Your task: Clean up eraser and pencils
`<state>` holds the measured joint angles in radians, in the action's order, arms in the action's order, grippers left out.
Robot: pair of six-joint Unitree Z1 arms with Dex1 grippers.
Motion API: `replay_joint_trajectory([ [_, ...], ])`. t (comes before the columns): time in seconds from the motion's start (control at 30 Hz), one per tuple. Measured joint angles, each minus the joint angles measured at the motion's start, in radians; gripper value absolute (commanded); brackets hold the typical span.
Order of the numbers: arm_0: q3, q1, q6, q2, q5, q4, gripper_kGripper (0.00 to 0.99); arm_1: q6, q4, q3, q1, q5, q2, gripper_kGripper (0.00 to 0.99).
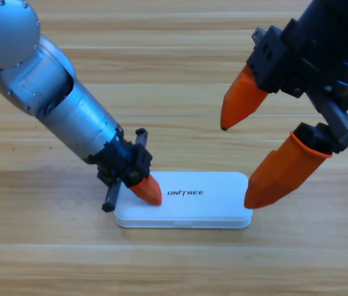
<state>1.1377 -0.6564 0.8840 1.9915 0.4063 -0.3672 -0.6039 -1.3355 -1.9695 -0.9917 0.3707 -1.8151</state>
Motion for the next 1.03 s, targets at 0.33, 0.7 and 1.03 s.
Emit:
replay_joint_trajectory([
  [0.33, 0.219, -0.029, -0.023, -0.219, -0.007, -0.430, 0.977, 0.004, 0.000, -0.023, 0.000, 0.001, 0.000, 0.982],
  [0.7, 0.325, -0.155, -0.075, -0.514, 0.016, -0.664, 0.990, 0.016, 0.000, -0.051, 0.000, 0.002, -0.001, 0.982],
  [1.03, 0.325, -0.181, -0.164, -0.518, 0.006, -0.673, 0.990, 0.028, 0.000, -0.063, 0.000, 0.002, -0.002, 0.982],
])
